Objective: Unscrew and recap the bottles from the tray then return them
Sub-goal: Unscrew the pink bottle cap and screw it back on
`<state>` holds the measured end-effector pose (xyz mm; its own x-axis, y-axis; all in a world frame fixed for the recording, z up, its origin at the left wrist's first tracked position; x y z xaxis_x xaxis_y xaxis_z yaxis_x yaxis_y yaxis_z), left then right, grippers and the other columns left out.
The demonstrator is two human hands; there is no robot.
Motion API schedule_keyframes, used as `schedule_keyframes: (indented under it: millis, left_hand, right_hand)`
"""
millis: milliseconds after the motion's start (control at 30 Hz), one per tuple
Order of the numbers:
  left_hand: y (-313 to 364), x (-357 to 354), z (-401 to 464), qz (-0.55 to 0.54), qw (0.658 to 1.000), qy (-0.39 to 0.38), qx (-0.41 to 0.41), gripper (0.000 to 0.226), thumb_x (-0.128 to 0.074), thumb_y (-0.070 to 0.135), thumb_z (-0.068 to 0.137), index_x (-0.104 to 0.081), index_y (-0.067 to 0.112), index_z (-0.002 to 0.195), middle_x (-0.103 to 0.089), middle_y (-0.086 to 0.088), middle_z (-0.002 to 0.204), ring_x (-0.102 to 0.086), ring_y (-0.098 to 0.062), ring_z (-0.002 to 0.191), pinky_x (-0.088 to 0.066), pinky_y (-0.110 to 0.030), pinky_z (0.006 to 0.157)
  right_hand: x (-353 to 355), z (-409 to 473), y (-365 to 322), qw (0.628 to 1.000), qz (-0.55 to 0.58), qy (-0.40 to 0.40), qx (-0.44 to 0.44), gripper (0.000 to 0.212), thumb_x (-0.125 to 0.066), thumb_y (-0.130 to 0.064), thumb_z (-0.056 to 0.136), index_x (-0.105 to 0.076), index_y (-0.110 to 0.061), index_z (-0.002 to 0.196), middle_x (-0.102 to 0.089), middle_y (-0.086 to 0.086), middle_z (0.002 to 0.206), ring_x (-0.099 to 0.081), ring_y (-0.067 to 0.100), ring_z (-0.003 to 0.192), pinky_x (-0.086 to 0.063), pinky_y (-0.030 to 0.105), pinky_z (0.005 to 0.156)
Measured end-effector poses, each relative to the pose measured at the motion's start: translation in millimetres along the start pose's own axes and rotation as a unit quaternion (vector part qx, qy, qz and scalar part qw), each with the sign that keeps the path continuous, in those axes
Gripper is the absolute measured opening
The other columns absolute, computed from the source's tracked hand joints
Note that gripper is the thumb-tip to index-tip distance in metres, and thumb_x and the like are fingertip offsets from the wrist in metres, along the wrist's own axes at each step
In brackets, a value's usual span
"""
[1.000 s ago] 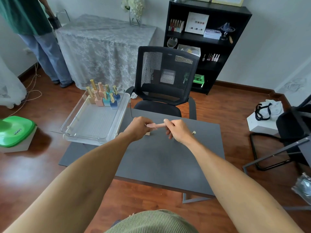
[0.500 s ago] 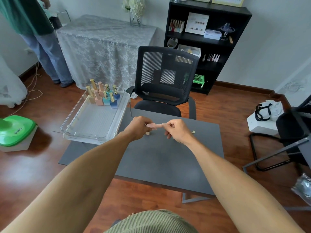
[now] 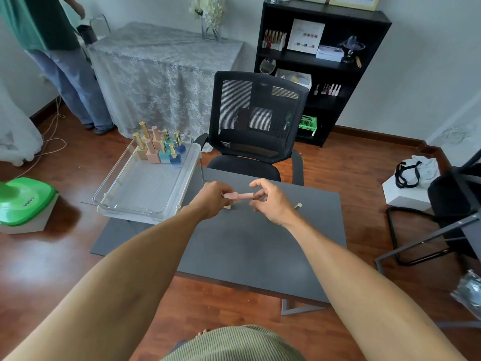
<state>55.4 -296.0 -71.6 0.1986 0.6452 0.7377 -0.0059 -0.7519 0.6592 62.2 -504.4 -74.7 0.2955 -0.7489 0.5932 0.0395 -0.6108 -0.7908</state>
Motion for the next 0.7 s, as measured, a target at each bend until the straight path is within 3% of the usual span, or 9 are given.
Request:
schedule_keyframes:
  millis: [133,300,467,567,633,700]
  left_hand:
    - [1.1,-0.3,0.9,-0.004,1.0,0.0,-0.007,0.014,-0.074,0.018,0.092,-0.079,0.014,0.104,-0.071,-0.004,0.095,-0.062,-0.023,0.088,-0.054,-0.038,0.077]
    - [2.0,-0.7,0.6,-0.004,1.0,-0.001,-0.011,0.015,-0.073,0.019,0.092,-0.08,0.013,0.103,-0.072,-0.006,0.095,-0.062,-0.025,0.088,-0.056,-0.043,0.079]
    - [2.3,-1.0,1.5,0.0,1.0,-0.002,-0.015,0.015,-0.074,0.018,0.092,-0.08,0.013,0.105,-0.073,-0.004,0.096,-0.063,-0.021,0.088,-0.057,-0.04,0.081]
    - [0.6,-1.3,3.7,0.004,1.0,-0.003,-0.015,0.013,-0.073,0.016,0.093,-0.08,0.015,0.104,-0.072,-0.002,0.095,-0.063,-0.02,0.088,-0.058,-0.039,0.081]
    - [0.0,-1.0,4.4,0.006,1.0,-0.004,-0.012,0.013,-0.072,0.015,0.093,-0.08,0.016,0.103,-0.072,-0.002,0.095,-0.063,-0.02,0.087,-0.058,-0.041,0.081]
    - [0.0,-1.1,5.5,0.006,1.0,0.0,-0.011,0.012,-0.073,0.016,0.092,-0.08,0.017,0.102,-0.072,-0.003,0.094,-0.063,-0.022,0.086,-0.058,-0.043,0.079]
  right_hand:
    - [1.0,0.2,-1.9,1.0,0.0,0.006,0.015,0.026,-0.068,-0.003,0.094,-0.064,-0.022,0.111,-0.067,0.009,0.101,-0.07,0.021,0.073,-0.055,0.03,0.062]
    - [2.3,1.1,-2.5,1.0,0.0,0.006,0.0,0.006,-0.07,-0.014,0.097,-0.07,-0.01,0.101,-0.073,0.012,0.086,-0.071,0.023,0.067,-0.057,0.04,0.068]
    - [0.9,0.8,-2.0,1.0,-0.009,0.004,-0.03,0.024,-0.068,-0.035,0.098,-0.071,-0.013,0.09,-0.075,0.004,0.073,-0.073,0.02,0.065,-0.05,0.03,0.059]
    - [0.3,2.3,-0.5,1.0,-0.008,0.006,-0.03,0.02,-0.071,-0.032,0.096,-0.069,-0.013,0.102,-0.074,0.0,0.08,-0.074,0.016,0.068,-0.051,0.029,0.061]
    - [0.7,3.3,-0.5,1.0,0.006,0.003,-0.017,0.027,-0.074,-0.022,0.095,-0.066,-0.015,0.119,-0.071,0.0,0.092,-0.074,0.021,0.077,-0.057,0.035,0.071]
    - [1.4,4.8,-0.3,1.0,0.004,0.003,-0.001,0.024,-0.075,-0.014,0.094,-0.071,-0.013,0.118,-0.07,0.001,0.09,-0.07,0.02,0.075,-0.058,0.036,0.075]
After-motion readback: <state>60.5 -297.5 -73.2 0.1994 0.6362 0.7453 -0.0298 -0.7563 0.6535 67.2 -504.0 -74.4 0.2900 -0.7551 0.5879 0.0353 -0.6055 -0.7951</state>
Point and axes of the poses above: each hand's wrist, its own z-axis towards the middle knuckle, its own x-axis out of the back of the hand, y = z × x, the point moved 1 cm from there along z, towards the middle knuckle
